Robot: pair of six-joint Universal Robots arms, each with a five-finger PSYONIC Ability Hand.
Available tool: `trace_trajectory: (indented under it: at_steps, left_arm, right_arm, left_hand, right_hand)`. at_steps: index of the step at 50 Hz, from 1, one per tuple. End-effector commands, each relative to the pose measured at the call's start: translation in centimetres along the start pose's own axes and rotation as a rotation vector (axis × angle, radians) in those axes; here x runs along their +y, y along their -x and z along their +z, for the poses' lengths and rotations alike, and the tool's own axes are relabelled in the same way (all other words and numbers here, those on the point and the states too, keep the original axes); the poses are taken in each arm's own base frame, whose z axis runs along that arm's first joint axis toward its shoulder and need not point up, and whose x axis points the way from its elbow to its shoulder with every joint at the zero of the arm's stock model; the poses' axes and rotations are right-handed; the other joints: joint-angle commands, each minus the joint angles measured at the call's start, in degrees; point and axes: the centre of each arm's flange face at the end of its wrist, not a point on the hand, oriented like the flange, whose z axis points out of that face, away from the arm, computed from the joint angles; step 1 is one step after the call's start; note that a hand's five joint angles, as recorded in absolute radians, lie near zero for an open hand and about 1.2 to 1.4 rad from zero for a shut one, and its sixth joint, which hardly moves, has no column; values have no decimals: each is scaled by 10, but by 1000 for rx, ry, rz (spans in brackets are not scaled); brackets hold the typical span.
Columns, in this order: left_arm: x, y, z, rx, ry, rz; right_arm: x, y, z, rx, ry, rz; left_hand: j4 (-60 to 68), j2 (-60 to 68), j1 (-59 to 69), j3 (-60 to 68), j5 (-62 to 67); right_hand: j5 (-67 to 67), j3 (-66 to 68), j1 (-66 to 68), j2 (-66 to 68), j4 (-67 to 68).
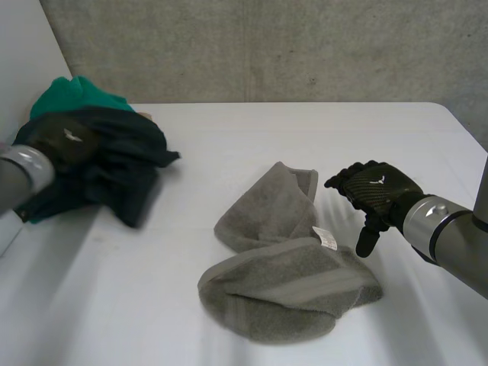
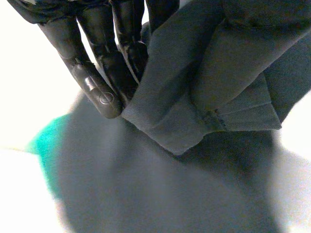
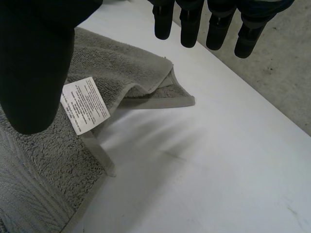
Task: Fold the laundry.
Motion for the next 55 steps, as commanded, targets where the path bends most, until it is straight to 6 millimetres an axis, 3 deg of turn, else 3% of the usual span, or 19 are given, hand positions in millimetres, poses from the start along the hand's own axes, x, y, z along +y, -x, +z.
trace_trajectory:
  at_steps: [1,3,6,12,16,21,23,27,29,34,47,55]
  left_arm:
    - [0,105,-20,-383,-55,9]
    - [-1,133,-24,-507,-63,-48]
    - [-3,153,-24,-606,-77,-104]
    - [10,154,-9,-650,-33,-132]
    - [19,126,11,-564,-14,-143]
    - [42,67,46,-373,15,-88]
    - [50,56,56,-349,34,-49]
    - [65,42,79,-350,99,51]
    - [66,39,84,-360,143,81]
    - [42,43,73,-363,139,51]
    - [-63,80,-4,-409,-161,-115]
    - [-107,78,-50,-316,-267,-239]
  right_arm:
    - [1,3,3,-11,3,-4]
    - [1,6,2,-18,4,-6]
    - [1,8,2,-22,5,-7]
    - [2,5,2,-15,6,-4]
    - [3,3,3,-11,8,-2]
    - [5,4,4,-14,13,2]
    - [5,4,5,-15,12,-1]
    - [6,6,7,-19,16,-3]
    - [6,8,7,-24,15,-5]
    - [8,7,6,-23,20,-2]
    - [7,5,6,-16,17,1]
    - [4,-3,5,11,-1,18]
  left_hand:
    - [117,126,139,122,135]
    - [117,126,139,122,135]
    - [117,126,139,122,135]
    - [117,126,139,122,135]
    - [117,126,139,122,135]
    - [60,69,82,65,78]
    - [44,53,65,49,62]
    - [-129,-120,-108,-124,-111]
    - [-296,-287,-274,-291,-278]
    - [-578,-569,-557,-574,-560]
    - [-583,-574,-561,-578,-565]
    - [-583,-574,-561,-578,-565]
  right_hand:
    - [-27,-18,-29,-18,-19]
    - [-27,-18,-29,-18,-19]
    - [-27,-18,-29,-18,-19]
    - [-27,-18,-29,-18,-19]
    - [-27,-18,-29,-18,-19]
    - [-27,-18,-29,-18,-19]
    - [-27,-18,-29,-18,-19]
    - [-27,-18,-29,-18,-19]
    - [-27,-18,-29,-18,-19]
    - [-27,-18,-29,-18,-19]
    - [-27,-18,-29,-18,-19]
    - [-27,-18,-29,-18,-19]
